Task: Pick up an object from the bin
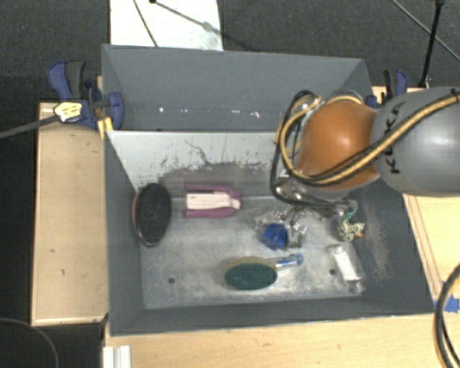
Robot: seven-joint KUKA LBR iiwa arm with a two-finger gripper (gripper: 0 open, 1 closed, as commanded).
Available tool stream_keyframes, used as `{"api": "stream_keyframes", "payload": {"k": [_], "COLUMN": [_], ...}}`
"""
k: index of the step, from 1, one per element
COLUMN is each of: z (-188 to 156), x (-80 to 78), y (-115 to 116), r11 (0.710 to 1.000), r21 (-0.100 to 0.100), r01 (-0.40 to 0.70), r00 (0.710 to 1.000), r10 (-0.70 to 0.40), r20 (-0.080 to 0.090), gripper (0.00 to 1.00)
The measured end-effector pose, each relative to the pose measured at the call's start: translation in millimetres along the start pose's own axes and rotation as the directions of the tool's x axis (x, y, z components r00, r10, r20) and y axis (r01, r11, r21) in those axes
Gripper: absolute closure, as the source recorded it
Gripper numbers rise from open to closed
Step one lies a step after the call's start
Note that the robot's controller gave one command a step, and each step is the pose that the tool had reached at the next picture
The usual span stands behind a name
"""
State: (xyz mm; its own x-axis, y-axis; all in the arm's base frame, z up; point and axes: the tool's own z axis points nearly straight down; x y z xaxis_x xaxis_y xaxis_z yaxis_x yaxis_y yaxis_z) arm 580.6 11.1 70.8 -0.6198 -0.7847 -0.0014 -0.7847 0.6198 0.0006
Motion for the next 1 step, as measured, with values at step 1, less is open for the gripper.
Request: {"api": "stream_keyframes", "payload": {"k": [1], "z": [-188.3], "x": [1.0], "y": [-5.1], "r11": [1.0], "r21": [0.01], "r01": [0.001], "r00": [1.0], "r10": [-0.001], "r20": [0.007], "gripper": [1.0]}}
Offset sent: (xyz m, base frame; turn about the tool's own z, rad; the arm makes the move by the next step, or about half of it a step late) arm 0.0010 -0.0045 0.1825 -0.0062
